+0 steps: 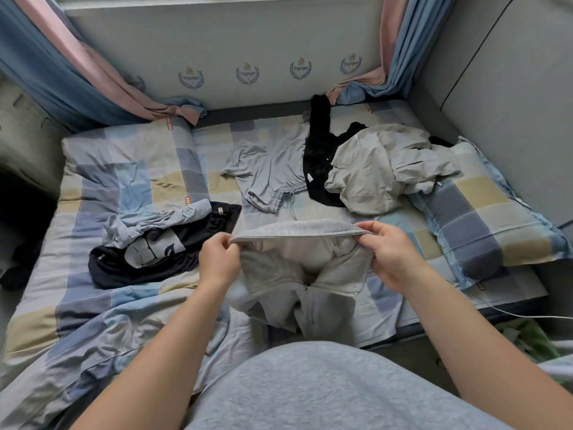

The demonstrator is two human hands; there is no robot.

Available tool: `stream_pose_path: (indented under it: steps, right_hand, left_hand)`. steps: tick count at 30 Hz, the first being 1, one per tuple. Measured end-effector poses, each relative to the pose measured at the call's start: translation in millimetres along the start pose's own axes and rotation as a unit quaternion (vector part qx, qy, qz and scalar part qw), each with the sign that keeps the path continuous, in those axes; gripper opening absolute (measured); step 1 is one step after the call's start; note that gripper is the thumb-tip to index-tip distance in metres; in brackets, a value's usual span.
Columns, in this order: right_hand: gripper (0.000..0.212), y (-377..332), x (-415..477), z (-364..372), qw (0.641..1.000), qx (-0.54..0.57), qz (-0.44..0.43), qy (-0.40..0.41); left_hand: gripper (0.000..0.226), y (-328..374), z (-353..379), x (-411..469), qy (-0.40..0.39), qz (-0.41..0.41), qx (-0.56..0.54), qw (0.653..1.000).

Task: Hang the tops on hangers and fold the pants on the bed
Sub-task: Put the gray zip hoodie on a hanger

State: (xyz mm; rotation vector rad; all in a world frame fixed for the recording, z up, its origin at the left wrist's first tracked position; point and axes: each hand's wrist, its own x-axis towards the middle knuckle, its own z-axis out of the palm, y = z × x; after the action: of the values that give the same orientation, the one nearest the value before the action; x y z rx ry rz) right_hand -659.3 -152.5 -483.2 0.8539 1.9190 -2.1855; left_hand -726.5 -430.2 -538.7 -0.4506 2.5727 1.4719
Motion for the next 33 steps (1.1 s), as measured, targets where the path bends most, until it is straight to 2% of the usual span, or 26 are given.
stream_pose_path:
  steps: [1, 3, 5, 7, 10, 12, 14, 17, 20, 24, 28, 30, 33]
  right_hand:
    - [0.018, 0.4, -2.5, -3.5, 1.000, 0.013, 0.007, -0.015]
    - [0.016, 2.4, -6.2, -12.5, 0.999, 0.046, 0.015, -0.023]
    - [0.013, 3.4, -8.6, -22.8, 0.996, 0.078, 0.026, -0.026]
    - [0.008, 1.8, -12.3, -30.9, 0.993, 0.100, 0.034, -0.045]
    - [0.039, 1.3, -13.5, -37.9, 0.989, 0.120, 0.067, -0.056]
    - [0.049, 0.6, -12.3, -39.8, 0.986, 0.128, 0.093, -0.061]
    - [0.046, 0.3, -11.2, -37.9, 0.982, 0.127, 0.114, -0.080]
    - [0.043, 3.2, -9.7, -32.1, 0.974, 0.138, 0.144, -0.104]
    - [0.043, 3.3, -10.7, -23.8, 0.961, 0.202, 0.152, -0.112]
    - [0.038, 8.8, -12.7, -17.6, 0.945, 0.273, 0.128, -0.130]
    - [0.038, 21.9, -14.2, -20.8, 0.927, 0.294, 0.130, -0.194]
    - [0.042, 25.8, -12.4, -23.1, 0.928, 0.301, 0.138, -0.173]
    - [0.043, 31.8, -7.5, -25.9, 0.940, 0.295, 0.141, -0.093]
  left_hand:
    - [0.017, -0.5, 2.4, -1.7, -0.046, -0.056, -0.094, 0.993]
    - [0.018, -2.7, 1.6, -2.4, -0.150, -0.125, -0.235, 0.952]
    - [0.016, -5.5, -6.1, -1.0, -0.254, -0.141, -0.317, 0.903]
    - [0.023, -6.5, -13.2, -1.4, -0.320, -0.146, -0.374, 0.858]
    - [0.026, -5.2, -13.2, -6.4, -0.377, -0.154, -0.389, 0.826]
    - [0.030, -2.3, -10.5, -9.9, -0.393, -0.167, -0.387, 0.817]
    - [0.032, -0.4, -9.2, -11.5, -0.395, -0.189, -0.391, 0.810]
    - [0.032, 0.6, -5.9, -11.3, -0.357, -0.233, -0.418, 0.802]
    - [0.032, -0.2, -0.1, -12.0, -0.328, -0.265, -0.485, 0.766]
    - [0.033, -2.5, 2.0, -11.5, -0.324, -0.232, -0.573, 0.716]
    - [0.039, -0.8, 0.2, -11.6, -0.348, -0.185, -0.586, 0.708]
    - [0.041, 4.2, -0.2, -15.7, -0.352, -0.177, -0.590, 0.704]
    - [0.037, 16.7, 1.4, -21.9, -0.336, -0.179, -0.586, 0.715]
